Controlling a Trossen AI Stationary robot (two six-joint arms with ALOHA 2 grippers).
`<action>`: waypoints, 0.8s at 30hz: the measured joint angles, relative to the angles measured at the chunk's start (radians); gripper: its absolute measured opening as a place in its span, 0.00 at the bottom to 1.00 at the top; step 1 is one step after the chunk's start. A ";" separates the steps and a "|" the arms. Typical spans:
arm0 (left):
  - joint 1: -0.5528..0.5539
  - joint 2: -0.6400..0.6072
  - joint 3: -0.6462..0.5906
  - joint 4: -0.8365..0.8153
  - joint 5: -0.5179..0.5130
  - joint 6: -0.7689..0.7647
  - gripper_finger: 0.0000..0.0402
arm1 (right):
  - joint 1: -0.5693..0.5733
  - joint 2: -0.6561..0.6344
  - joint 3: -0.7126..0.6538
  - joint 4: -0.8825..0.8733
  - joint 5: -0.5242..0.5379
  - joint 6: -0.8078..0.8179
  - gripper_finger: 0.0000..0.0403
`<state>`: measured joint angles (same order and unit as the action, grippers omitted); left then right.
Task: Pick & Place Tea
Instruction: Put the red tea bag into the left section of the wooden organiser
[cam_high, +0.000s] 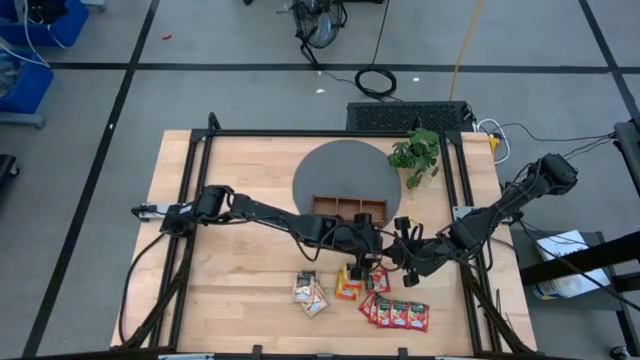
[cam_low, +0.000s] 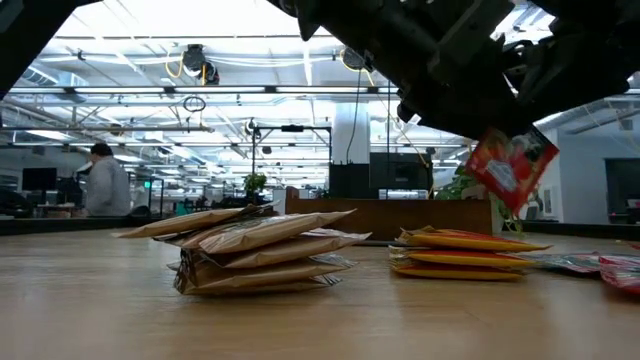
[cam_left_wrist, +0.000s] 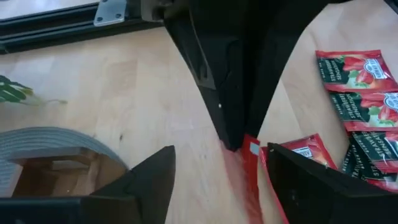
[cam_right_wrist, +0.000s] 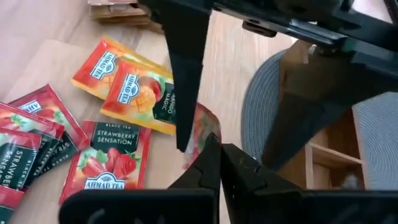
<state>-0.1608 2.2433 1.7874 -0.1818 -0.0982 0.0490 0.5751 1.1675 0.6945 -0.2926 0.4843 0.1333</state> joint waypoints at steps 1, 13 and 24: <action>-0.001 0.000 0.000 0.000 0.001 -0.001 0.57 | 0.000 0.000 0.000 0.000 0.008 0.000 0.00; -0.001 0.000 0.000 -0.009 0.000 0.021 0.03 | 0.000 0.000 0.000 -0.002 0.021 0.003 0.00; -0.003 0.000 0.000 -0.001 -0.062 0.101 0.01 | 0.005 -0.046 -0.001 -0.035 0.041 -0.011 0.07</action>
<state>-0.1640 2.2436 1.7874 -0.1833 -0.1600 0.1496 0.5801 1.1212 0.6937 -0.3278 0.5252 0.1220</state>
